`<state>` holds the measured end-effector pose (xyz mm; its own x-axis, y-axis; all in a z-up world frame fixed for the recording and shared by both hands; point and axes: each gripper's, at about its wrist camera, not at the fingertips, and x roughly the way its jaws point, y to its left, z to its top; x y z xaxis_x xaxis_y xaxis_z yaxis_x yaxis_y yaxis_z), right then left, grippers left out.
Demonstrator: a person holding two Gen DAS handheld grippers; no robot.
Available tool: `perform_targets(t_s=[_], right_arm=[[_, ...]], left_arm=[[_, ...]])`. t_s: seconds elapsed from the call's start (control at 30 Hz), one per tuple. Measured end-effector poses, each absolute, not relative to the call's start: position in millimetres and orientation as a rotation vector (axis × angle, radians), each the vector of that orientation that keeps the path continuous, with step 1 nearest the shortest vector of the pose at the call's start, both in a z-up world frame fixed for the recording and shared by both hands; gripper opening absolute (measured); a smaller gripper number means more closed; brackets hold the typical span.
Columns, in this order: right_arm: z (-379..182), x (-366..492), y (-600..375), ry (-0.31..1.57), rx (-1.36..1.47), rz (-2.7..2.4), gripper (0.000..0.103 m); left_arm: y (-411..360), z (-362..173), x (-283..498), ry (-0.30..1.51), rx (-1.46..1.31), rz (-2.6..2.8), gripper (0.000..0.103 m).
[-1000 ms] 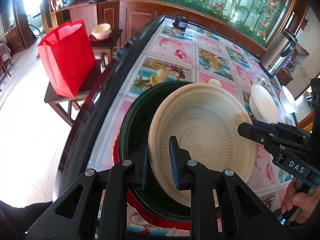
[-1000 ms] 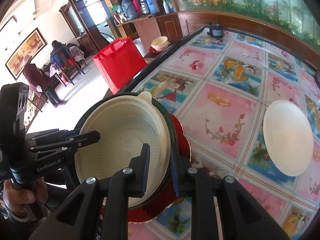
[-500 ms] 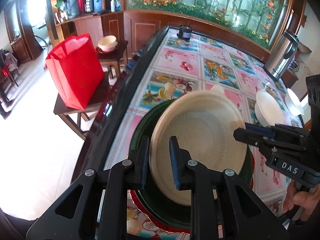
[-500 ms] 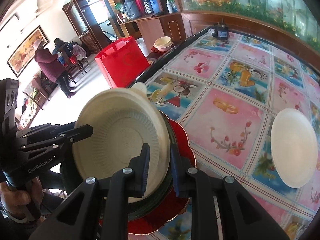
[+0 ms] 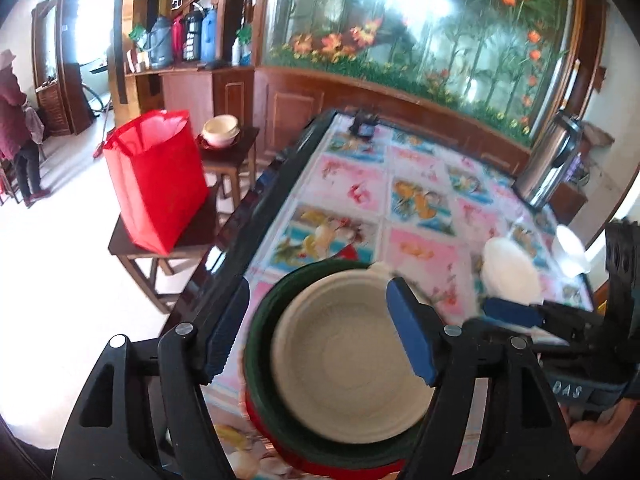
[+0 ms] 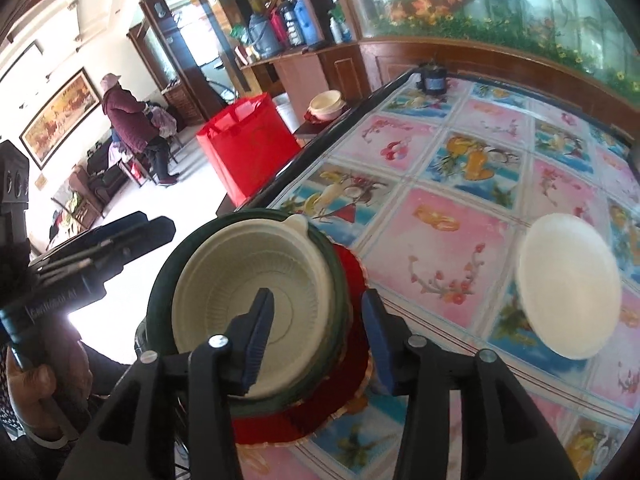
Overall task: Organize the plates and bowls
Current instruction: 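Lower the cream bowl into the green basin and open the left gripper, then move the left gripper toward the white bowl beside the steel kettle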
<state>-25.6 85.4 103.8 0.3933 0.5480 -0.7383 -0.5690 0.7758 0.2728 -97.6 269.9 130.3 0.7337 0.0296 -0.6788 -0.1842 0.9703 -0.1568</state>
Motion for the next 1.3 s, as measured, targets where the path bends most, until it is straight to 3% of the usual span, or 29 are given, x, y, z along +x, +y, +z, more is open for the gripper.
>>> perform_targets(t_s=[0.07, 0.23, 0.43, 0.87, 1.3], right_arm=[[109.7, -30.3, 69.3, 0.909, -0.016, 0.692, 0.061], [116.2, -32.7, 28.2, 0.89, 0.01, 0.602, 0.072], [118.9, -33.2, -23.9, 0.877, 0.073, 0.509, 0.079], [103.2, -47.7, -94.1, 0.891, 0.105, 0.352, 0.08], [97.6, -49.3, -137.3, 0.884, 0.131, 0.265, 0.081]], left_arm=[[257.0, 135.3, -93.3, 0.726, -0.222, 0.092, 0.072], [214.4, 139.9, -79.9, 0.725, -0.216, -0.008, 0.078], [155.9, 128.8, -65.1, 0.773, -0.177, -0.116, 0.078], [81.3, 86.0, -43.9, 0.864, -0.133, -0.202, 0.078], [41.7, 77.9, -31.4, 0.861, -0.061, -0.207, 0.078]])
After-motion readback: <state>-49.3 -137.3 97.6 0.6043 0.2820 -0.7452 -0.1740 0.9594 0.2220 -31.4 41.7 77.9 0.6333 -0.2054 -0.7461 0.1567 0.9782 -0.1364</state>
